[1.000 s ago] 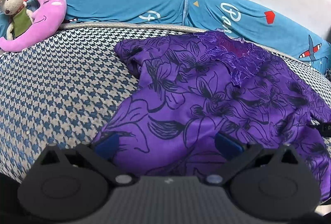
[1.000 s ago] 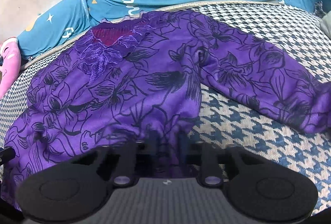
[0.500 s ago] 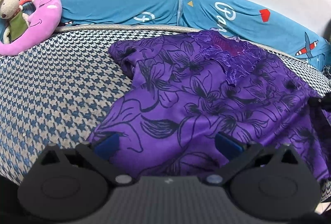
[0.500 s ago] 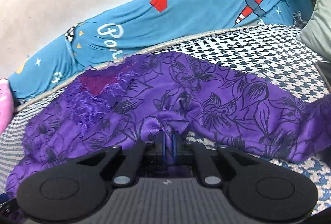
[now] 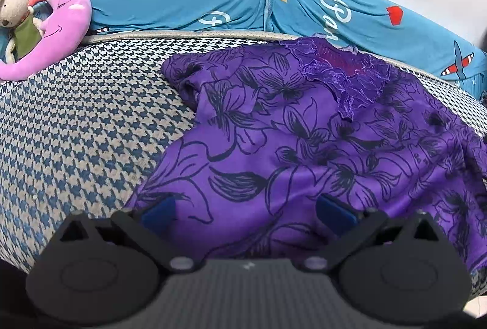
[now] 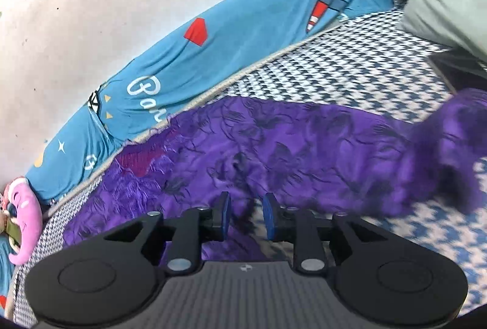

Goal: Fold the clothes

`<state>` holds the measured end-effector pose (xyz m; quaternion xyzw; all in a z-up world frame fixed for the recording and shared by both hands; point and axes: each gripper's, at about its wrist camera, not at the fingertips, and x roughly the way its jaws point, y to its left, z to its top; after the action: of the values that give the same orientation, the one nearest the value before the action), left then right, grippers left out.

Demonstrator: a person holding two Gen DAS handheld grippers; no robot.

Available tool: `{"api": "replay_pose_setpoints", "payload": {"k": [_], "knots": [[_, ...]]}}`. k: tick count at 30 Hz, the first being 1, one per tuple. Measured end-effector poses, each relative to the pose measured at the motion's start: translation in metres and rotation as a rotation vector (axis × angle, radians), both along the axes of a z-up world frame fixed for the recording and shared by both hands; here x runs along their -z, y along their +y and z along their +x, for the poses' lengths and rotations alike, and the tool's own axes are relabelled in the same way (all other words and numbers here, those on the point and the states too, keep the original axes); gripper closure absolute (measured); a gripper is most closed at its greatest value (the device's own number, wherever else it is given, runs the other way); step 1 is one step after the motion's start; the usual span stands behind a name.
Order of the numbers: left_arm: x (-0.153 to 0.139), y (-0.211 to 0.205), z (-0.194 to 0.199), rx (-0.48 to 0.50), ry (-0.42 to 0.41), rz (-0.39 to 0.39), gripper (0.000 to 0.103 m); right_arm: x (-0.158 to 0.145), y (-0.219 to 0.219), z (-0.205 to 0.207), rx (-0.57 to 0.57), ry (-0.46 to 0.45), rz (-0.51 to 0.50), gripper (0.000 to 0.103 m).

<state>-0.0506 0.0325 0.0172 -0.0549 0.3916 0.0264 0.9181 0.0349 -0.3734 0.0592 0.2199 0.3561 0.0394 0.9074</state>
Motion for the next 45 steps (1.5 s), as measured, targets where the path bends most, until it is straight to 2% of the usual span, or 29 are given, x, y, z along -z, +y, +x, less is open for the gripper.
{"api": "replay_pose_setpoints", "payload": {"k": [4,7,9,12,14,18,21,22,23,24,26,29,33,36,38,41,45], "knots": [[-0.002,0.004,-0.002,-0.005,-0.003,-0.021,0.0,0.0,-0.006,-0.021,-0.015,0.048,-0.047,0.07],[-0.004,0.005,-0.003,-0.005,-0.008,-0.028,0.0,0.001,-0.01,-0.037,-0.031,0.082,-0.059,0.061],[-0.006,0.006,-0.005,-0.004,-0.013,-0.033,0.0,0.002,-0.013,-0.047,-0.038,0.102,-0.06,0.051],[-0.007,0.008,-0.006,-0.006,-0.017,-0.039,0.0,0.007,-0.016,-0.062,-0.036,0.135,-0.05,0.044],[-0.007,0.009,-0.006,-0.008,-0.02,-0.037,0.0,0.013,-0.018,-0.067,-0.023,0.164,-0.016,0.04],[-0.009,0.011,-0.009,0.001,-0.029,-0.045,0.0,0.027,-0.021,-0.076,-0.005,0.219,0.056,0.04],[-0.011,0.011,-0.013,0.032,-0.035,-0.056,0.0,0.031,-0.017,-0.078,0.004,0.221,0.06,0.039],[-0.011,0.011,-0.013,0.044,-0.034,-0.06,0.0,0.031,-0.015,-0.079,-0.003,0.217,0.061,0.05],[-0.011,0.011,-0.014,0.057,-0.032,-0.065,0.0,0.03,-0.013,-0.078,-0.019,0.213,0.073,0.078],[-0.011,0.011,-0.015,0.071,-0.03,-0.073,0.0,0.03,-0.012,-0.079,-0.024,0.21,0.084,0.09],[-0.011,0.01,-0.016,0.099,-0.026,-0.087,0.0,0.027,-0.01,-0.081,-0.014,0.194,0.083,0.094],[-0.01,0.009,-0.018,0.119,-0.027,-0.086,0.0,0.012,-0.011,-0.09,0.041,0.121,0.034,0.095],[-0.009,0.011,-0.017,0.118,-0.02,-0.079,0.0,-0.006,-0.024,-0.102,0.173,0.032,-0.025,0.096],[-0.006,0.014,-0.016,0.102,-0.006,-0.072,0.0,-0.008,-0.025,-0.101,0.264,0.025,-0.124,0.096],[-0.006,0.017,-0.015,0.092,0.0,-0.071,0.0,-0.01,-0.029,-0.1,0.296,0.015,-0.11,0.095],[-0.005,0.022,-0.016,0.078,0.004,-0.074,0.0,-0.015,-0.03,-0.104,0.272,-0.008,-0.063,0.094],[-0.005,0.03,-0.017,0.057,0.004,-0.08,0.0,-0.015,-0.011,-0.105,0.148,-0.017,-0.066,0.094]]}}
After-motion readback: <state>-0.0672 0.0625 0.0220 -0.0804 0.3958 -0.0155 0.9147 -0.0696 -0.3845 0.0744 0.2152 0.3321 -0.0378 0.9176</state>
